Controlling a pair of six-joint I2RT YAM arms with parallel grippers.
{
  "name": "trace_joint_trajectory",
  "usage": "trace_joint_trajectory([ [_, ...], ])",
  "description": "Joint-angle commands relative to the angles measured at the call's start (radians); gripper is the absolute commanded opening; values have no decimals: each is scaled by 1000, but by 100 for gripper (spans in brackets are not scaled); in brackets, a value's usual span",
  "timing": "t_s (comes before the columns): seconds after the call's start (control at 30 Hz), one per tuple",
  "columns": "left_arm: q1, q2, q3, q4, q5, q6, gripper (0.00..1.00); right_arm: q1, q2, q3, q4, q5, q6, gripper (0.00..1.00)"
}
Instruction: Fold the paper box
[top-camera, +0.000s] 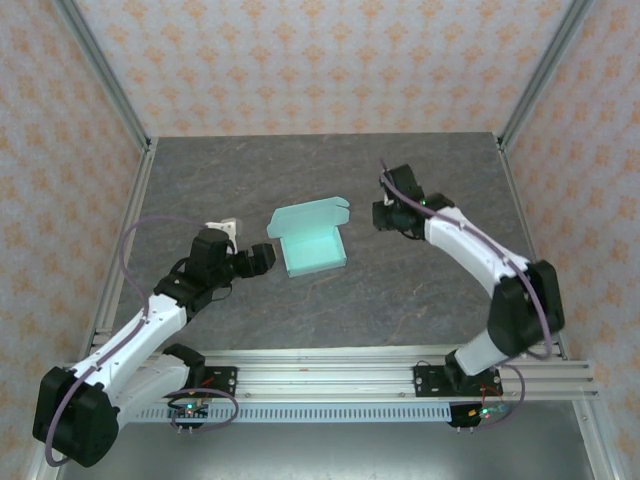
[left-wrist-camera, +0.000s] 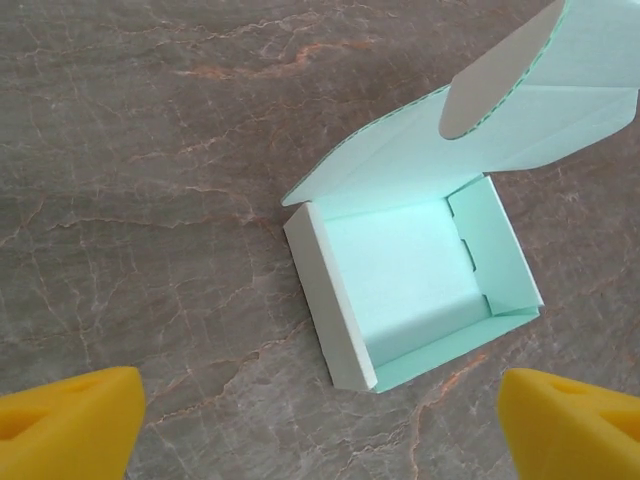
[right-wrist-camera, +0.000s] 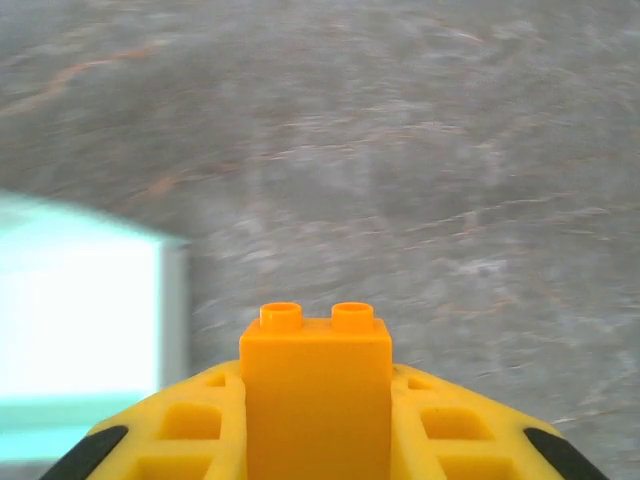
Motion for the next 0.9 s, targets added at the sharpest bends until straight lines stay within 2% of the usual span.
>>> trace_joint_trajectory([
  [0.0, 17, 25, 11, 5, -61, -7, 94, 131, 15, -32, 66, 34, 54, 26],
  [0.1, 24, 61, 36, -39, -124, -23, 94, 232, 93, 11, 109, 66, 63, 26],
  [0.23, 25, 76, 52, -94, -184, -34, 94, 293, 232, 111, 116, 108, 36, 26],
  [0.43, 24, 29, 34, -115, -214, -27, 95, 308, 396, 195, 138, 108, 19, 25],
  [0.57, 24, 9, 33, -132, -216, -19, 95, 314, 446, 201, 149, 128, 17, 27],
  [0.73, 24, 6, 28, -132, -219, -15, 95, 314, 481, 192, 171, 128, 26, 33],
  [0.87, 24, 6, 34, -135, -218, -14, 95, 314, 460, 180, 170, 132, 31, 42],
])
